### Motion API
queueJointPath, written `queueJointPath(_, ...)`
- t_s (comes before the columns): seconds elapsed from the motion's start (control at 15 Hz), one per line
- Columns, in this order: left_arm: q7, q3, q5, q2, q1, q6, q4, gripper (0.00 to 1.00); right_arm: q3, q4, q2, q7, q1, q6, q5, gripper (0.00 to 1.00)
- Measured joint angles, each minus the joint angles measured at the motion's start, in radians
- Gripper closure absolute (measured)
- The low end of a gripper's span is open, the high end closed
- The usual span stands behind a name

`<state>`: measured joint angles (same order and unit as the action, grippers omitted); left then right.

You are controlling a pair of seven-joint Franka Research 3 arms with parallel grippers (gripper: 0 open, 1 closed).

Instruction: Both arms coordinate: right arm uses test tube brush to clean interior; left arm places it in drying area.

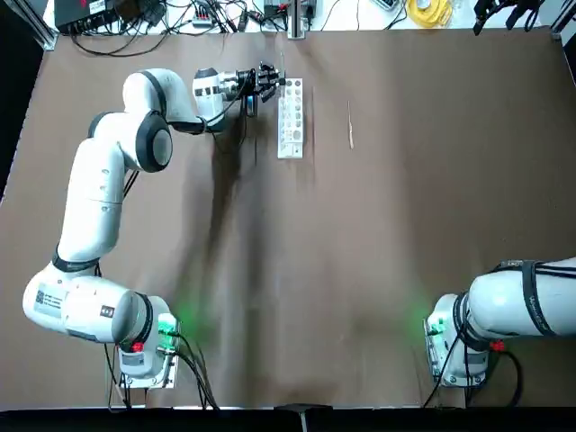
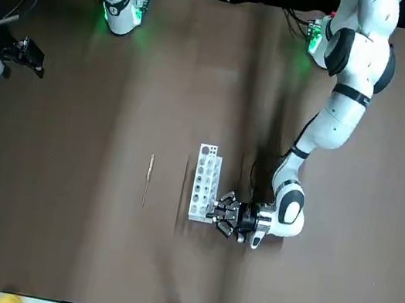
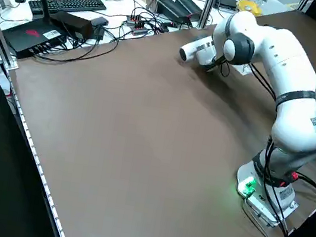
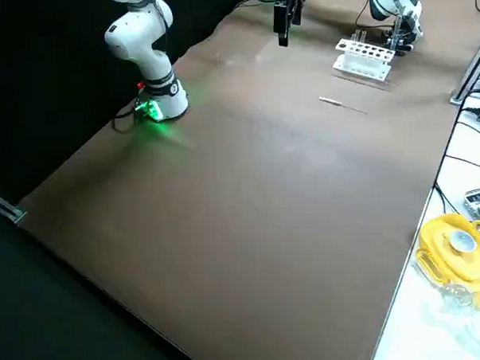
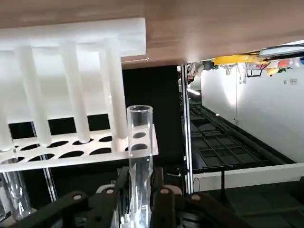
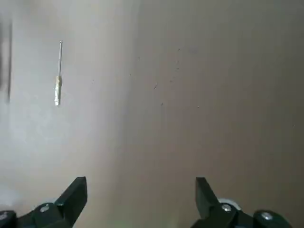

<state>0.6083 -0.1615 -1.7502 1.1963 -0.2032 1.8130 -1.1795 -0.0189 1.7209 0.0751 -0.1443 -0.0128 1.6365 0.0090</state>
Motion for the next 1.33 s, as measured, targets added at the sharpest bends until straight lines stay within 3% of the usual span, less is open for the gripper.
queueJointPath(1.33,0.0,0.001,0.0,0.002,0.003,0.0,0.0,0.77,0.003,0.0,0.0,-0.001,-0.041,-0.007,0.013,0.0)
